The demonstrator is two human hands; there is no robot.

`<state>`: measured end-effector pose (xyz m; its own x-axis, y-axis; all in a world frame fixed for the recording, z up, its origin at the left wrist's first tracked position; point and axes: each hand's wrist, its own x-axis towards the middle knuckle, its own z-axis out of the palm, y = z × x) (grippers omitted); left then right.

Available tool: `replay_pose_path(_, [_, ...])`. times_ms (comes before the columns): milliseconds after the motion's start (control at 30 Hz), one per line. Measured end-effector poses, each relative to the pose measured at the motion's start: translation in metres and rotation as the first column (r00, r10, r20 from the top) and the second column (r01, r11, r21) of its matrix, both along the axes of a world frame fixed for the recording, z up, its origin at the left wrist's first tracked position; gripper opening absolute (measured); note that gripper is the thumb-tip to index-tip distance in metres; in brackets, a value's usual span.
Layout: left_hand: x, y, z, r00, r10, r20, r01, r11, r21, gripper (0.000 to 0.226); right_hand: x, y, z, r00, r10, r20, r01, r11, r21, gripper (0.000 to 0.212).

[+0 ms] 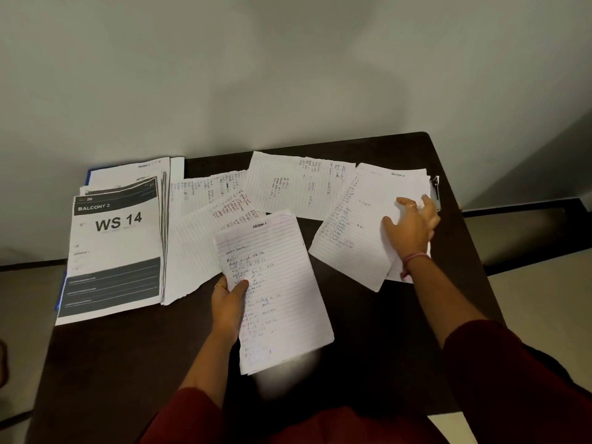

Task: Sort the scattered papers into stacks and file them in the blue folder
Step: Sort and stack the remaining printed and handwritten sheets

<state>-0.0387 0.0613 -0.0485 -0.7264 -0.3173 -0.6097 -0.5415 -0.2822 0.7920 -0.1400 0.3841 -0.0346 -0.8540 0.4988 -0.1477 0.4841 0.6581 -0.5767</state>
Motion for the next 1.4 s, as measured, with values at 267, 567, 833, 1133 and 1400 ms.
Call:
replay_pose_path(267, [0.034,-0.065,0.002,0.993,0.114,0.018,-0.112,0.990,-0.085,0.021,0.024,-0.113,-0.016,0.948,0.318,0.019,-0.312,0.915,0.257,0.050])
replay_pose_path(567, [0.050,-0.126,0.004,0.982,0.188,0.005,-0.187,0.979,-0.081,0.030,0.016,-0.207,-0.019,0.892,0.450,0.038,-0.436,0.880,-0.188,0.054])
replay_pose_path(833, [0.054,-0.161,0.000,0.988,0.148,0.030,-0.145,0.986,-0.080,0.027,-0.002,-0.252,-0.020,0.913,0.348,0.211,-0.358,0.934,0.010,0.069])
replay_pose_path(1133, [0.054,-0.183,-0.002,0.995,0.088,0.042,-0.083,0.991,-0.109,0.025,-0.004,-0.247,-0.023,0.970,0.229,0.076,-0.185,0.908,-0.375,0.018])
replay_pose_path(1400, [0.052,-0.190,-0.005,0.997,0.064,0.033,-0.059,0.989,-0.132,0.022,0.015,-0.194,-0.008,0.877,-0.481,-0.006,0.295,0.549,-0.782,0.019])
